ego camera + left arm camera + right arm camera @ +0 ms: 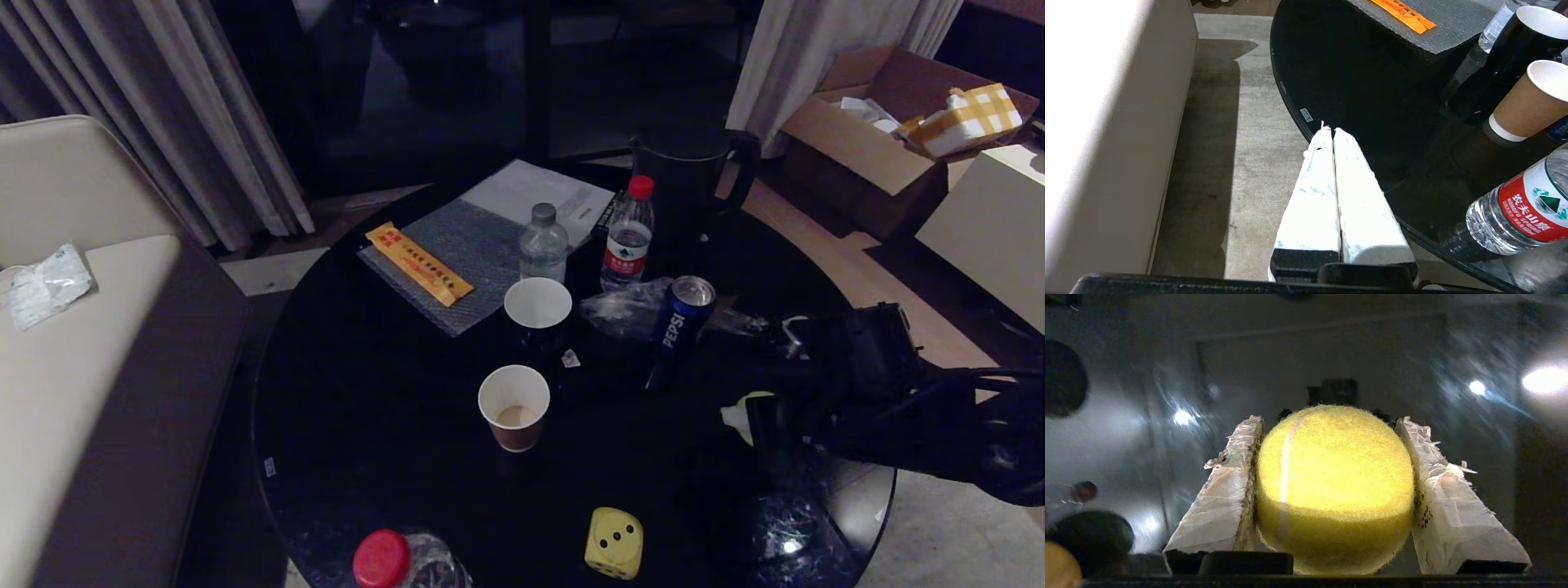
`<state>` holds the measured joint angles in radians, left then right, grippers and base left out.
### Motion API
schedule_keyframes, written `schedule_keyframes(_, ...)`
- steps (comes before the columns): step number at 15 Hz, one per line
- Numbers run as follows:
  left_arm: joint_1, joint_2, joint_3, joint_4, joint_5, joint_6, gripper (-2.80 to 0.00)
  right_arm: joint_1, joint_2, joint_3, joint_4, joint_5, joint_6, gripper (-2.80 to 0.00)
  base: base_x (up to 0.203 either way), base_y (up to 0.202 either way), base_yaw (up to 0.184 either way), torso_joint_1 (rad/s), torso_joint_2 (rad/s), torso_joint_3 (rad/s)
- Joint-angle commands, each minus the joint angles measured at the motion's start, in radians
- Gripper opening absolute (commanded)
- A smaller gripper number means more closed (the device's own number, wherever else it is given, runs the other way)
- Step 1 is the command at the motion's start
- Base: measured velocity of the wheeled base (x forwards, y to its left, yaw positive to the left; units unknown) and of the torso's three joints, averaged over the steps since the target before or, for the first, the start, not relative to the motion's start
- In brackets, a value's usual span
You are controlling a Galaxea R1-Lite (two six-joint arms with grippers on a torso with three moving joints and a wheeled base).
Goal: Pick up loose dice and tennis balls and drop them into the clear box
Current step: Pick up the ball on the table, then put the ball in the box
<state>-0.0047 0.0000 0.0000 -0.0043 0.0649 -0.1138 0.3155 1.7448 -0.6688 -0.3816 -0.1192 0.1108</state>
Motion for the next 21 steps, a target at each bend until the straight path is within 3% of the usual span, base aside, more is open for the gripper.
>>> schedule_keyframes(1,0.000,0.002,0.002,0.000,0.001,-0.001,-2.80,-0.001,-0.123,0.042,0.037,-0.005,0.000,-2.80,0.000,0.000,0.000,0.000,0.00,0.000)
schedule_keyframes(8,0.000,0.002,0.002,0.000,0.001,-0.001,-2.80,-0.041,-0.627,0.264,0.257,-0.030,-0.012,-2.80,0.000,0.000,0.000,0.000,0.00,0.000)
schedule_keyframes(13,0.000,0.002,0.002,0.000,0.001,-0.001,-2.80,-0.244,-1.081,0.457,0.441,-0.002,-0.124,-2.80,0.000,0.000,0.000,0.000,0.00,0.000)
schedule_keyframes(15,0.000,0.002,0.002,0.000,0.001,-0.001,-2.80,-0.278,-1.239,0.483,0.561,0.025,-0.140,-2.80,0.000,0.000,0.000,0.000,0.00,0.000)
schedule_keyframes(18,0.000,0.002,0.002,0.000,0.001,-0.001,-2.80,-0.305,-1.446,0.505,0.665,0.055,-0.110,-2.80,0.000,0.000,0.000,0.000,0.00,0.000)
schedule_keyframes(21,0.000,0.002,0.002,0.000,0.001,-0.001,-2.80,-0.310,-1.643,0.533,0.686,0.074,-0.076,-2.80,0.000,0.000,0.000,0.000,0.00,0.000)
